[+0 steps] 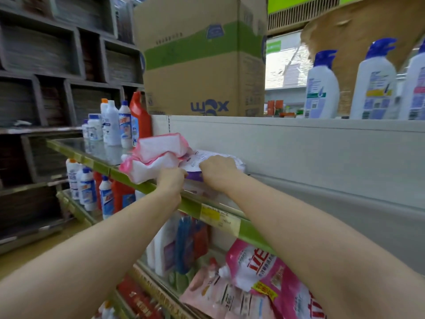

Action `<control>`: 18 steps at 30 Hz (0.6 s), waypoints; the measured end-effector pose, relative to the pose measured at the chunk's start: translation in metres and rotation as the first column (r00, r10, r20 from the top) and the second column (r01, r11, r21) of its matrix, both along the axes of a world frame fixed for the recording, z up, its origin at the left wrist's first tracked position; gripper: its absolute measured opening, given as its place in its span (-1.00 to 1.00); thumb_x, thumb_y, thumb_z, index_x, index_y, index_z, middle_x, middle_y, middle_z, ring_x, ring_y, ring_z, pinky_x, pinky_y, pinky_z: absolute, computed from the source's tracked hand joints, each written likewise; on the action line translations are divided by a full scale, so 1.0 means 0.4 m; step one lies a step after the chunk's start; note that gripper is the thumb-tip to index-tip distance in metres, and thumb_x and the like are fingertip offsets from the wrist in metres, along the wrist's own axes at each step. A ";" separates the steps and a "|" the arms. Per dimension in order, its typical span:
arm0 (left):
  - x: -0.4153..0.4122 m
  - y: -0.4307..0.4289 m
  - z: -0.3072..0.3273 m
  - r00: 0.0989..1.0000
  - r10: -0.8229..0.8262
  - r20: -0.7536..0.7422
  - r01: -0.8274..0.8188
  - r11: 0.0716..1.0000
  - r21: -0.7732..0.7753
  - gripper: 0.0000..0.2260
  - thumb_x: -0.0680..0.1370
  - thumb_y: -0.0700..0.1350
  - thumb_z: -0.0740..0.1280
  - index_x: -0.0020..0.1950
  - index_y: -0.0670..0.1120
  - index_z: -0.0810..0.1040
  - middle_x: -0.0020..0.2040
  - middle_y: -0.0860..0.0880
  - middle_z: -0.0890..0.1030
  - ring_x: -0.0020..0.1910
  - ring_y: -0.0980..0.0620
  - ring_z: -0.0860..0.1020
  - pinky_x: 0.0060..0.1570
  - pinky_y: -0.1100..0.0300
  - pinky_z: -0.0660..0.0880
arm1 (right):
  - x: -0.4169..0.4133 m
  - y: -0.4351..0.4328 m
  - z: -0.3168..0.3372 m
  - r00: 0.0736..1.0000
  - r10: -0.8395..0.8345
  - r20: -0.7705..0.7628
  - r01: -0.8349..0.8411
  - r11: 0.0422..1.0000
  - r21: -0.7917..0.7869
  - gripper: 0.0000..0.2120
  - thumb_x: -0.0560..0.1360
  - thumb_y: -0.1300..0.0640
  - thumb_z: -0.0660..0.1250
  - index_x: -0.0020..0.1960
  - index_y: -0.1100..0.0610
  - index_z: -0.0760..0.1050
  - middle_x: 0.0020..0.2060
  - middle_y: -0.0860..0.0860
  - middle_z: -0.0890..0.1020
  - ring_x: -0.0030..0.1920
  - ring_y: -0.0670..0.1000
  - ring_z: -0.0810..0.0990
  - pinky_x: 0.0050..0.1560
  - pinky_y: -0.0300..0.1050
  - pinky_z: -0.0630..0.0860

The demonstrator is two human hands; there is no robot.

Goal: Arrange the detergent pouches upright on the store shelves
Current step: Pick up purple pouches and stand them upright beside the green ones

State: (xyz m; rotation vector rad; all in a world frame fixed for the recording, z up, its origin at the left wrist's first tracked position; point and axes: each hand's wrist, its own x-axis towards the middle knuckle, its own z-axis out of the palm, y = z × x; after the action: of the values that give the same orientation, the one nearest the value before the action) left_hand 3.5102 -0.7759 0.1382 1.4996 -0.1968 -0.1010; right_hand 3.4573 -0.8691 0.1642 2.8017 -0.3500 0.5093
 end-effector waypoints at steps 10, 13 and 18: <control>-0.073 -0.004 0.030 0.985 -0.148 -0.089 0.140 0.986 -0.086 -0.68 0.54 -0.41 0.11 -0.39 -0.16 0.27 -0.73 0.02 0.30 -0.74 0.16 0.28 -0.68 0.42 0.22 | -0.179 -0.108 0.109 0.957 -0.199 0.210 0.179 0.977 0.113 -0.71 0.59 0.11 0.08 0.19 0.10 0.50 0.17 0.14 0.57 0.16 0.19 0.53 0.03 -0.07 0.41; -0.127 -0.047 0.042 0.958 -0.245 -0.147 0.220 0.961 -0.169 -0.69 0.55 -0.41 0.10 -0.36 -0.16 0.31 -0.52 -0.14 0.36 -0.53 -0.01 0.35 -0.47 0.25 0.31 | -0.242 -0.137 0.107 0.863 -0.308 0.400 0.180 0.928 0.326 -0.69 0.61 0.04 0.05 0.13 0.15 0.50 0.09 0.16 0.59 0.09 0.20 0.55 0.03 -0.03 0.43; -0.196 -0.135 0.051 0.845 -0.485 -0.226 0.411 0.858 -0.308 -0.68 0.62 -0.21 0.05 -0.33 -0.10 0.35 -0.71 0.03 0.46 -0.61 0.03 0.44 -0.32 0.22 0.27 | -0.319 -0.184 0.093 0.611 -0.476 0.632 -0.094 0.749 0.656 -0.73 0.59 0.14 0.12 -0.18 0.22 0.50 -0.22 0.15 0.50 -0.15 0.13 0.46 -0.16 -0.10 0.28</control>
State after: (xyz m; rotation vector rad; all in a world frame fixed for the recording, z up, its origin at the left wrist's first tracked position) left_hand 3.4317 -0.8300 0.1586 1.1434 -0.3069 -0.6594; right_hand 3.3298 -0.9427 0.2014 2.8537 -1.2289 1.8797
